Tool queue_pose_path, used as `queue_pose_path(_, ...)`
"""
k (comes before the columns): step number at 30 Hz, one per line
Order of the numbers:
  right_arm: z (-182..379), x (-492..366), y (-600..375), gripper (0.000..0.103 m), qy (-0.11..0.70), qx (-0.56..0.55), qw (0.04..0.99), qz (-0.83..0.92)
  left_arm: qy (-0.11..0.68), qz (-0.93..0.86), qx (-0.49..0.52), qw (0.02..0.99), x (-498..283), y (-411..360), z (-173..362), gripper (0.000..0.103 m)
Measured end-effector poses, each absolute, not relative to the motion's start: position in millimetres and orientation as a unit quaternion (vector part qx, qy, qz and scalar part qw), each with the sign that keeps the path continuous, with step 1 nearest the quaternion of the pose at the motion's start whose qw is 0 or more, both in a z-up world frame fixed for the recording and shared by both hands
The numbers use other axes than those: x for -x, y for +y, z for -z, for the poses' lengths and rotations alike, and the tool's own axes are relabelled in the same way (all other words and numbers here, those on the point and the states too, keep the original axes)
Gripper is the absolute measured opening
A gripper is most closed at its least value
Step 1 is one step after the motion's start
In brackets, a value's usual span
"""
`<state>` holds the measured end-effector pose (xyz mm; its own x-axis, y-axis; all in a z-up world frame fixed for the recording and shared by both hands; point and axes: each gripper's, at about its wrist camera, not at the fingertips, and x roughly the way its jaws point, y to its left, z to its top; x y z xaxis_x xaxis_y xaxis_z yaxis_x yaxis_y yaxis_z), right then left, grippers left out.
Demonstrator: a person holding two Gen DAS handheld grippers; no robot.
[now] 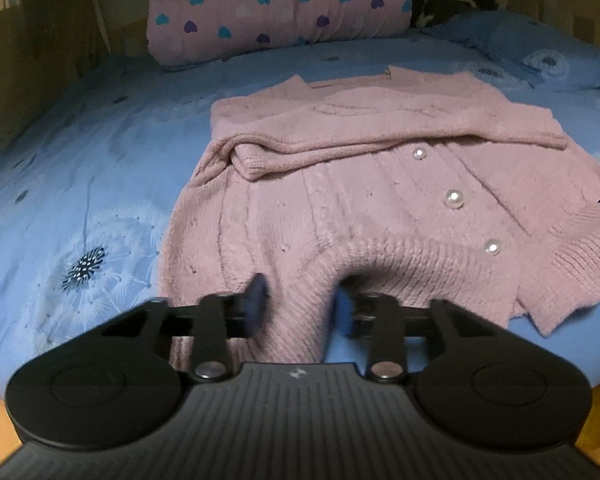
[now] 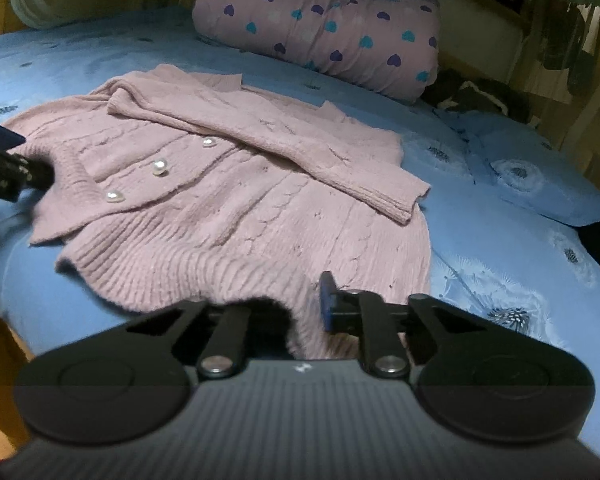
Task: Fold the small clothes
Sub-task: 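Close both tools on the ribbed hem, then lift the hem with both tools and fold it toward the collar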
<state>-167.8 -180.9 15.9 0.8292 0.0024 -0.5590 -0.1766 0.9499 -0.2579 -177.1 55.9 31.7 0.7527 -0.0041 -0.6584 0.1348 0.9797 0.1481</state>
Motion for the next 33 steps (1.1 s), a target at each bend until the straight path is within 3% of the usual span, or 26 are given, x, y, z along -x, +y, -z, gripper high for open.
queue_pose_path(2,-19,169,-181,0.008,0.282,0.153,0.946,-0.046,0.346,0.039,-0.082,0.934,177,59,-36,0.018)
queue_pose_path(5,-28,172,-181,0.008,0.258,0.163,0.952,-0.039,0.334,0.038,-0.068,0.940,178,64,-47,0.014)
queue_pose_path(33,-114,108,-178,0.008,0.107,0.215,0.970,-0.018,0.174,0.023,-0.089,0.980,102,38,-150,0.013)
